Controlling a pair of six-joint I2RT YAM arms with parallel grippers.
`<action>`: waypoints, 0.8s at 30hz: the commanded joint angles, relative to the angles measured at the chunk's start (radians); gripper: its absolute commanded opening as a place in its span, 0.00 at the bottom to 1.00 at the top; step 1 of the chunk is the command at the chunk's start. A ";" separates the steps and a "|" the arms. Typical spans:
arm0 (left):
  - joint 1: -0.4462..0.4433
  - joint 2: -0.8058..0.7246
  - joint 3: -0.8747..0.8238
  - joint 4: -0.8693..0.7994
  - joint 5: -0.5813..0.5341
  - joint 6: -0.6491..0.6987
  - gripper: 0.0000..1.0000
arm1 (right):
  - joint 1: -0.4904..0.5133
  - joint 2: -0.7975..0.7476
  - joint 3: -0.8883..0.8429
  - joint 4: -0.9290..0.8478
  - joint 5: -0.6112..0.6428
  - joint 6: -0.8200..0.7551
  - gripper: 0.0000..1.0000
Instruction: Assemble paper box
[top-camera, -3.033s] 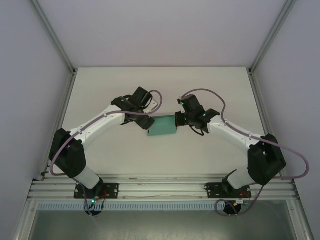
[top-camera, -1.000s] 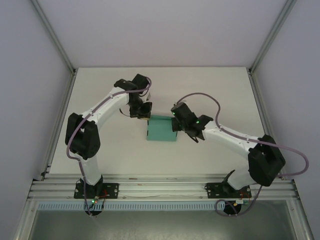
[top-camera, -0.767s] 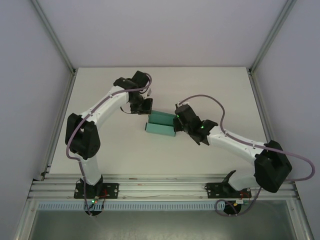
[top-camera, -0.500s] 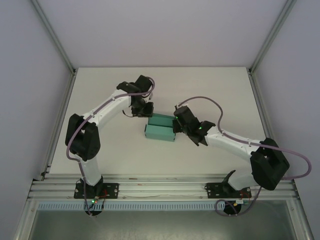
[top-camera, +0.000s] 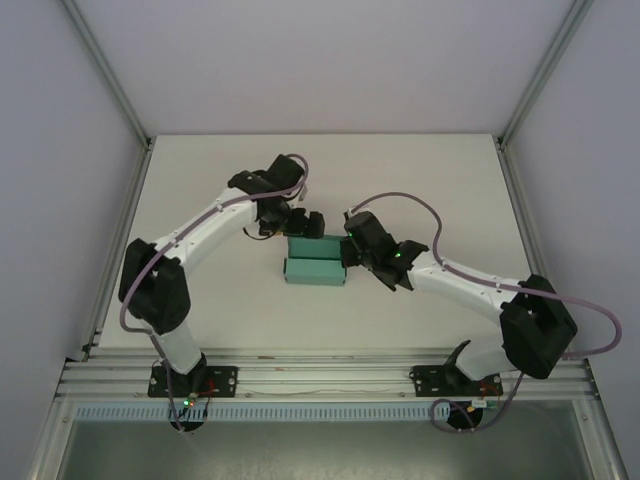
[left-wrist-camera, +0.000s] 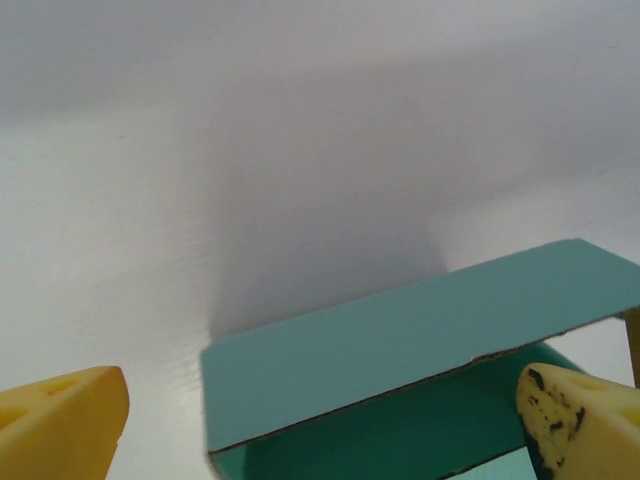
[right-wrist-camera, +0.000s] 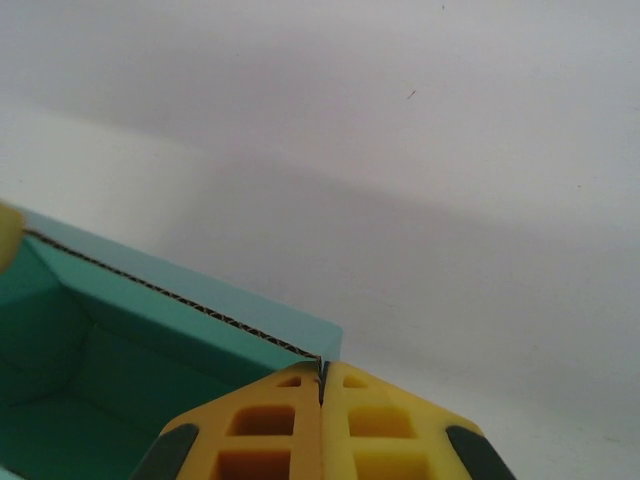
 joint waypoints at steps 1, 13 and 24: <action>0.001 -0.109 -0.035 -0.068 -0.120 0.007 1.00 | 0.006 -0.026 0.012 -0.011 -0.010 -0.024 0.00; -0.007 -0.312 -0.363 0.041 0.208 -0.033 0.99 | 0.006 -0.023 0.027 -0.040 -0.027 -0.028 0.00; -0.010 -0.163 -0.407 0.230 0.195 -0.095 0.77 | 0.006 -0.024 0.062 -0.107 -0.157 -0.060 0.00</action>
